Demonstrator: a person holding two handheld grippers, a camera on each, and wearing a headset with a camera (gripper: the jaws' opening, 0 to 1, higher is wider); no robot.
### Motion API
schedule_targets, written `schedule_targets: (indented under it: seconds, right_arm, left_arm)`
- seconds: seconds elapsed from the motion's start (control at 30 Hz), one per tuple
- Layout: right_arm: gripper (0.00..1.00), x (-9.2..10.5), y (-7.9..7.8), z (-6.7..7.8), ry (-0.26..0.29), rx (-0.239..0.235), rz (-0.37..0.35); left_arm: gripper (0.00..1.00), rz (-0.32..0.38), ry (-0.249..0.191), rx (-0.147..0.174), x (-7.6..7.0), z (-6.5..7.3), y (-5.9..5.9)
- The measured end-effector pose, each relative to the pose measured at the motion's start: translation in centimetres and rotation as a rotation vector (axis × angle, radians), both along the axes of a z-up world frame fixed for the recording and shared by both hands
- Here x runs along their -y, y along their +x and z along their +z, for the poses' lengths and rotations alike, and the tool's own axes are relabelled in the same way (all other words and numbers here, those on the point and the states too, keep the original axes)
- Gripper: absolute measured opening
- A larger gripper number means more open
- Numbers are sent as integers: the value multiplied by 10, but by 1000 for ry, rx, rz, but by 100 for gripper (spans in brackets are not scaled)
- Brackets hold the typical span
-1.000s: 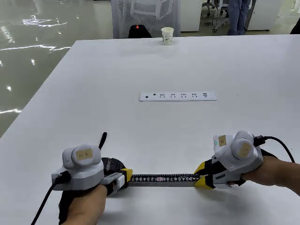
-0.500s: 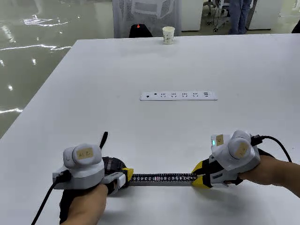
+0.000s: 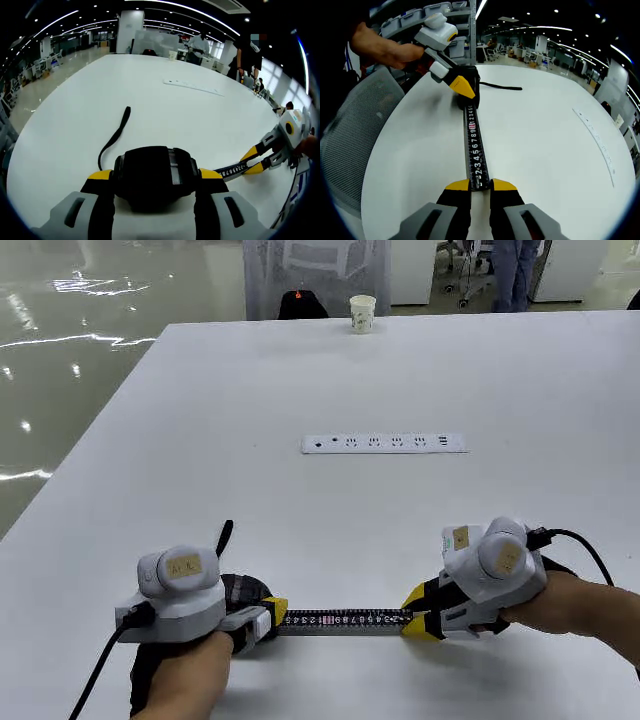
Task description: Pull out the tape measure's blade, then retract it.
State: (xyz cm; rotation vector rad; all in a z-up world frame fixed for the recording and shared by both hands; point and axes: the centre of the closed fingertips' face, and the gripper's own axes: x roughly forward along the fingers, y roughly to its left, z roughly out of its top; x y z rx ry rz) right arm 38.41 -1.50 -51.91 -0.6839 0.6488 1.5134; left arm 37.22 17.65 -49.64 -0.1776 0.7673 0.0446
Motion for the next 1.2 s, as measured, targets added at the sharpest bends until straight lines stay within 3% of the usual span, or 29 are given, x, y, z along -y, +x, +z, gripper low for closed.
schedule_targets:
  seconds: [1.2]
  right_arm:
    - [10, -44, -6, 1, 30, -8, 29]
  left_arm:
    - [59, 5, -11, -3, -1, 0, 0]
